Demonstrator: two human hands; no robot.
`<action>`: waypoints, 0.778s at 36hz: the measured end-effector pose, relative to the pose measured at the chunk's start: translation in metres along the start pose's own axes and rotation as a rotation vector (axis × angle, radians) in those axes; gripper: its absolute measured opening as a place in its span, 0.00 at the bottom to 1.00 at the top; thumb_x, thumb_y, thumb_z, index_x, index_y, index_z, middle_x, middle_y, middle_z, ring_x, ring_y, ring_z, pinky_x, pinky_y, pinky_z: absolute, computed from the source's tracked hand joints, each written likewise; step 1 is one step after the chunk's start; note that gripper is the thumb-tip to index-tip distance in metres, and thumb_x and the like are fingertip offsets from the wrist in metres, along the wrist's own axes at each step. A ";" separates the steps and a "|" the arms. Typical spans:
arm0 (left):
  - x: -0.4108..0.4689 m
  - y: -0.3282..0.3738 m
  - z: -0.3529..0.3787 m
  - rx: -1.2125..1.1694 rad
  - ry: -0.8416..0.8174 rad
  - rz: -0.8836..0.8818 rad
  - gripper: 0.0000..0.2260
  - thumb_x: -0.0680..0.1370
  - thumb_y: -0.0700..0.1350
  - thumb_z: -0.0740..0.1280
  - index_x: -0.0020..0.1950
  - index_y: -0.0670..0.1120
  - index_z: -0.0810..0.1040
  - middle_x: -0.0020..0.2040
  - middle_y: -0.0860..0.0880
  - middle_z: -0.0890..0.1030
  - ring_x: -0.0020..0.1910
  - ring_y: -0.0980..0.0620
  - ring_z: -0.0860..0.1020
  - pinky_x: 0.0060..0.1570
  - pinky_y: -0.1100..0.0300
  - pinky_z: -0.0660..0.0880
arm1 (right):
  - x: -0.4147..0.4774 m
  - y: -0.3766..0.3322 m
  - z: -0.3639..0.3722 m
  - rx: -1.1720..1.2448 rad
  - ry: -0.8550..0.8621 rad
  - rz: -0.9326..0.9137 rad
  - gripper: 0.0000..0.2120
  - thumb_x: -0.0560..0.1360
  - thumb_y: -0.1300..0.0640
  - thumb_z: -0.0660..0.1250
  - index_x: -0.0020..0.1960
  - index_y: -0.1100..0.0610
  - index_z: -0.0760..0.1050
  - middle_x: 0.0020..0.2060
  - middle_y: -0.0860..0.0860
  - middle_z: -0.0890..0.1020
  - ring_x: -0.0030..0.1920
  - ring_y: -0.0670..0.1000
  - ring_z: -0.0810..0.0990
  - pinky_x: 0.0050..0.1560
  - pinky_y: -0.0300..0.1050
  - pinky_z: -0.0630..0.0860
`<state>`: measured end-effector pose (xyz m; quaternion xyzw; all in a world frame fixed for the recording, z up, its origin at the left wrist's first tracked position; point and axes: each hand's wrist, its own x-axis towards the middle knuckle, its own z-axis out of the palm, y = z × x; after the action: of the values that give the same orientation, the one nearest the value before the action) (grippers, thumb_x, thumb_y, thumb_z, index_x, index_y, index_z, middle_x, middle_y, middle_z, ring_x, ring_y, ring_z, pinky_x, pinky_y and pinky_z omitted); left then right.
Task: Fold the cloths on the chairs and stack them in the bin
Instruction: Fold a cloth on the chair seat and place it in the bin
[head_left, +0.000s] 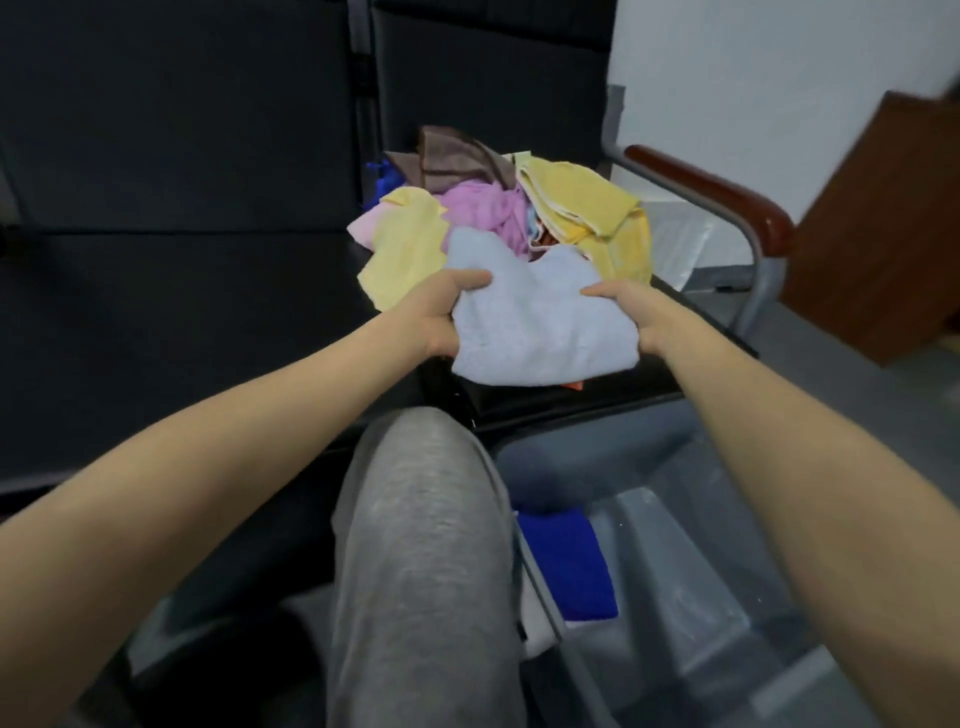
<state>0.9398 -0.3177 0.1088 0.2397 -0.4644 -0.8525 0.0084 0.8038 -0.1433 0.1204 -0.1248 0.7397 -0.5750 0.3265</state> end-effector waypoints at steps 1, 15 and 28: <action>0.002 -0.007 0.013 -0.013 -0.032 -0.013 0.12 0.79 0.44 0.64 0.56 0.37 0.76 0.52 0.40 0.80 0.50 0.43 0.79 0.53 0.47 0.74 | -0.005 0.007 -0.015 0.023 0.002 -0.013 0.07 0.79 0.60 0.60 0.48 0.57 0.76 0.34 0.51 0.85 0.37 0.52 0.83 0.38 0.43 0.77; 0.033 -0.164 0.111 -0.032 0.051 -0.298 0.18 0.80 0.44 0.63 0.69 0.40 0.69 0.65 0.41 0.76 0.63 0.42 0.75 0.54 0.48 0.72 | -0.042 0.153 -0.136 0.147 0.193 0.191 0.21 0.77 0.50 0.65 0.68 0.51 0.68 0.59 0.51 0.78 0.56 0.56 0.78 0.54 0.55 0.75; 0.076 -0.220 0.053 0.573 0.219 -0.505 0.19 0.82 0.39 0.56 0.73 0.36 0.62 0.73 0.40 0.65 0.70 0.41 0.66 0.68 0.50 0.65 | 0.001 0.222 -0.093 -0.443 -0.095 0.516 0.11 0.81 0.53 0.58 0.61 0.54 0.71 0.55 0.50 0.73 0.52 0.51 0.75 0.50 0.45 0.71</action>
<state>0.8967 -0.1687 -0.0726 0.4285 -0.6062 -0.6330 -0.2194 0.7871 -0.0046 -0.0751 -0.0281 0.8378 -0.2922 0.4604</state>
